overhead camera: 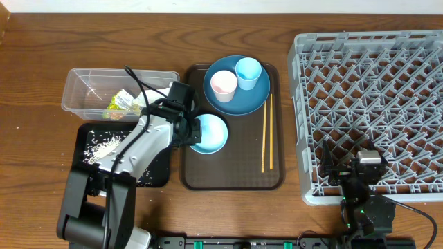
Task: Sort waste into correct bins and load items into the dishwasher rack
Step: 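Grip the light-blue bowl rim with the left gripper and lift it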
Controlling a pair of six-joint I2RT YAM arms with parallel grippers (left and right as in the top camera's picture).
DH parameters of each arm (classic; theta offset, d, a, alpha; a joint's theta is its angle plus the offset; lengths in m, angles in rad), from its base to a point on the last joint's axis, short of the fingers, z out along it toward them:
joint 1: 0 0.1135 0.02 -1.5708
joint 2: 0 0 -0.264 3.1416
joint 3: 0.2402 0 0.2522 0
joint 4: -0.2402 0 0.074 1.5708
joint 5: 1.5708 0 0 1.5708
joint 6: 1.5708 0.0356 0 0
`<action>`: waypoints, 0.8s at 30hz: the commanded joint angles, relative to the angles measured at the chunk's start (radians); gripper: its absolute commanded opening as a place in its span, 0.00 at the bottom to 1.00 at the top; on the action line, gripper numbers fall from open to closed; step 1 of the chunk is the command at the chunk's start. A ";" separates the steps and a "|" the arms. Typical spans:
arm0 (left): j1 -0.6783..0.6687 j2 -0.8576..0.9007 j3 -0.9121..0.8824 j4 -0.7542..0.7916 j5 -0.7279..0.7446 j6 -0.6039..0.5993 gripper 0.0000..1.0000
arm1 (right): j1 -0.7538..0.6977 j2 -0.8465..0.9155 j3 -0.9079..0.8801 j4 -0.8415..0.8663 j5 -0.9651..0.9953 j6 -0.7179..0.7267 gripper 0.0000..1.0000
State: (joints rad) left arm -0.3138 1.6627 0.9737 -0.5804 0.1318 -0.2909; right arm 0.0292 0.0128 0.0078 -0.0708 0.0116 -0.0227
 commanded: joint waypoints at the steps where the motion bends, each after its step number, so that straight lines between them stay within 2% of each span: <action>1: -0.014 0.010 -0.008 0.000 0.010 -0.002 0.15 | -0.007 -0.003 -0.002 -0.003 -0.005 -0.008 0.99; 16: -0.013 0.048 -0.008 0.018 0.014 -0.002 0.17 | -0.007 -0.003 -0.002 -0.003 -0.005 -0.008 0.99; 20: -0.013 0.047 -0.007 0.018 0.014 -0.002 0.06 | -0.007 -0.003 -0.002 -0.003 -0.005 -0.008 0.99; 24: -0.013 0.035 -0.007 0.014 0.013 -0.002 0.06 | -0.007 -0.003 -0.002 -0.003 -0.005 -0.008 0.99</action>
State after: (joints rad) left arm -0.3256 1.7042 0.9737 -0.5652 0.1444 -0.2913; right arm 0.0292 0.0128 0.0078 -0.0708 0.0116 -0.0231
